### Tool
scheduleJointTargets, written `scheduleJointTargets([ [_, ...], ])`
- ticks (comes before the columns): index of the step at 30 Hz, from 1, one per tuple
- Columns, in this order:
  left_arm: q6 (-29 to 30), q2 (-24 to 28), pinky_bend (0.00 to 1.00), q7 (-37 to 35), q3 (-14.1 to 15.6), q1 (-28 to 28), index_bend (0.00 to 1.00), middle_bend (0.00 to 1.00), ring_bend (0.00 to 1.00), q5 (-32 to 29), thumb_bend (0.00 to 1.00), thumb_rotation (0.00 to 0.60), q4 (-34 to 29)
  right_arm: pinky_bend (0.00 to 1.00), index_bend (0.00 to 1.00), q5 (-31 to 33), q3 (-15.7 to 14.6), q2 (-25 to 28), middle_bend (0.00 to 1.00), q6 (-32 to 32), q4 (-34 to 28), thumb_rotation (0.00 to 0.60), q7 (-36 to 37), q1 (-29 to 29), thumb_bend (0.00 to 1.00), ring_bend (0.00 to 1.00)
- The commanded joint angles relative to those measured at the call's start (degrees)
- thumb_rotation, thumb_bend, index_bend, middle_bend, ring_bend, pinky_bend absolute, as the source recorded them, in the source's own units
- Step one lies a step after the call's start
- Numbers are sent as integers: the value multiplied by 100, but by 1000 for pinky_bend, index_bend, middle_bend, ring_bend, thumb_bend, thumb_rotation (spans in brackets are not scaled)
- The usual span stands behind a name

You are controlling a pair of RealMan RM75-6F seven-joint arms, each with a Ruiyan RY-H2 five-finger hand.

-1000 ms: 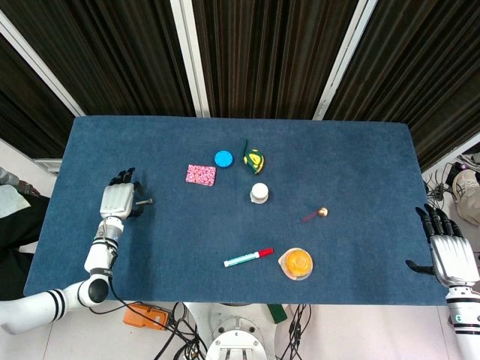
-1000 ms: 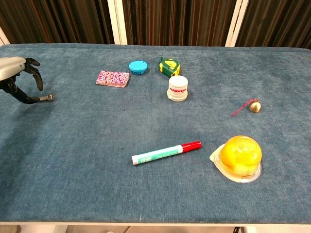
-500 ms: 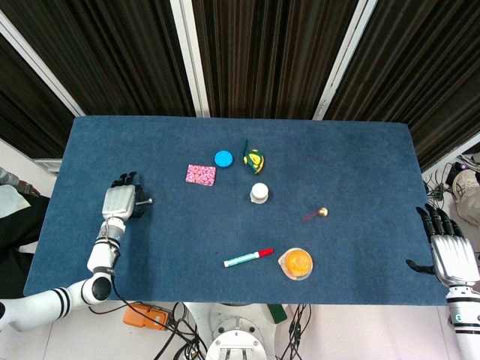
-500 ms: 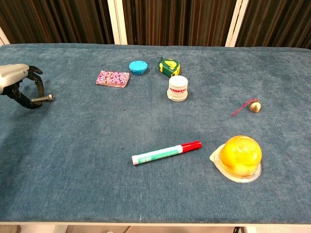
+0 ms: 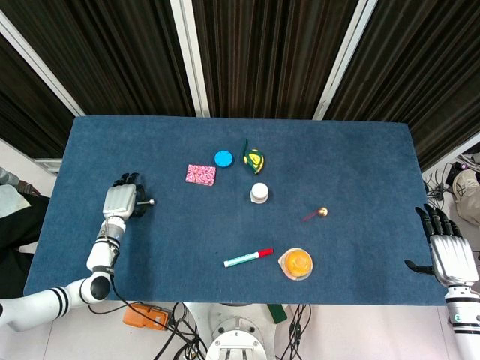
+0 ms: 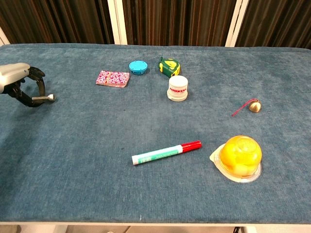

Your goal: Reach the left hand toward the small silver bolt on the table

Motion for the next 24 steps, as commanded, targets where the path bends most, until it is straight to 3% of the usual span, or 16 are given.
scheduleJointTargets([
  [1,19,202,147,-107,-89,4,583,103,20,33,470,600,-269,187,51,17,2,1,74,-10,-10,600,10,0,161,67],
  [8,-211,1023,147,-463,-398,-10,604,104,20,-119,504,600,-1301,186,51,52,12,9,74,2,-29,600,22,-11,161,67],
  [17,-281,2494,147,-652,-911,-171,609,118,21,-308,509,600,-2769,187,51,95,29,16,75,12,-47,600,34,-20,161,68],
  [24,-216,3239,147,-519,-1053,-374,608,118,20,-578,509,600,-3406,187,51,125,44,20,75,18,-43,600,48,-24,161,67],
])
